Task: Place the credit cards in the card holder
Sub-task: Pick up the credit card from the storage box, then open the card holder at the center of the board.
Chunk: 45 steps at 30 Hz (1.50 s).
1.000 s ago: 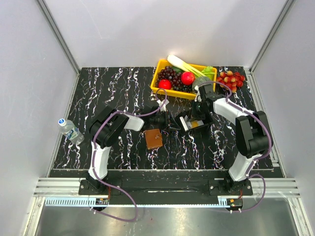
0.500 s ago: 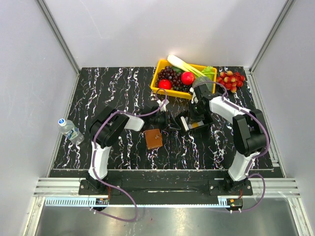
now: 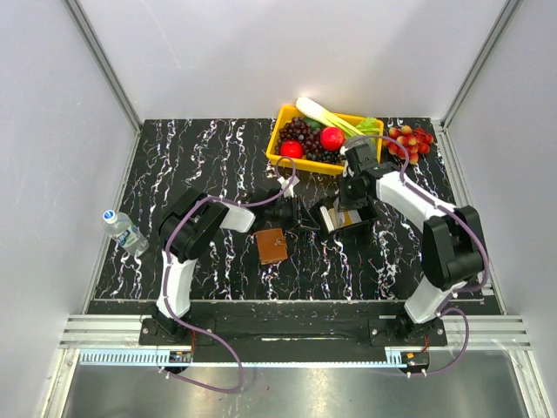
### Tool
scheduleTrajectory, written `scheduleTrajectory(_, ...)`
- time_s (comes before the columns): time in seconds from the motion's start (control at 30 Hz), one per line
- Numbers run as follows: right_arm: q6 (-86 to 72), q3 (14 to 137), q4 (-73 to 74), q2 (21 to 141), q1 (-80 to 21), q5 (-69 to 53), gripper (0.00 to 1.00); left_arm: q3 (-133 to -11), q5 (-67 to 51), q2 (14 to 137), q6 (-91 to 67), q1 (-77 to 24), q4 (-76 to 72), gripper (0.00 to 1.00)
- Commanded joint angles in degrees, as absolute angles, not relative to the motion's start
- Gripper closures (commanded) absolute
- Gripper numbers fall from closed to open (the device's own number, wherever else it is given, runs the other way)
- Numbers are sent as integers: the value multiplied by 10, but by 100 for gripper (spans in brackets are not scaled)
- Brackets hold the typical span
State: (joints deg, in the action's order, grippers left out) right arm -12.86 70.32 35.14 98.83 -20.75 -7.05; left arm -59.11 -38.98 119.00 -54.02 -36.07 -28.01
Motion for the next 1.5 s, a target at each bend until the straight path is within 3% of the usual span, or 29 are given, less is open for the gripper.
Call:
scheduleTrajectory(0.0,-125,720,335,923,-212,-15,100,-583,-388,1159,-539,-366,-329,75)
scheduleTrajectory(0.1,-127,722,337,911,-212,-27,100,-573,-388,1153,-549,-366,-344,69)
scheduleTrajectory(0.43,-182,709,331,846,-212,-38,100,-562,-352,1094,-516,-365,-303,35)
scheduleTrajectory(0.57,-215,697,316,823,-211,-63,100,-550,-318,1044,-482,-366,-242,29)
scheduleTrajectory(0.67,-242,681,295,803,-214,-97,100,-536,-247,967,-432,-366,-151,20)
scheduleTrajectory(0.77,-260,671,280,795,-240,-111,100,-508,-147,881,-390,-364,-51,2)
scheduleTrajectory(0.93,-290,683,271,825,-327,-84,100,-448,-11,765,-392,-341,86,1)
scheduleTrajectory(1.2,-360,708,234,909,-453,-26,100,-335,17,699,-439,-316,114,1)
scheduleTrajectory(1.47,-368,767,246,999,-504,-3,100,-318,33,693,-427,-317,132,1)
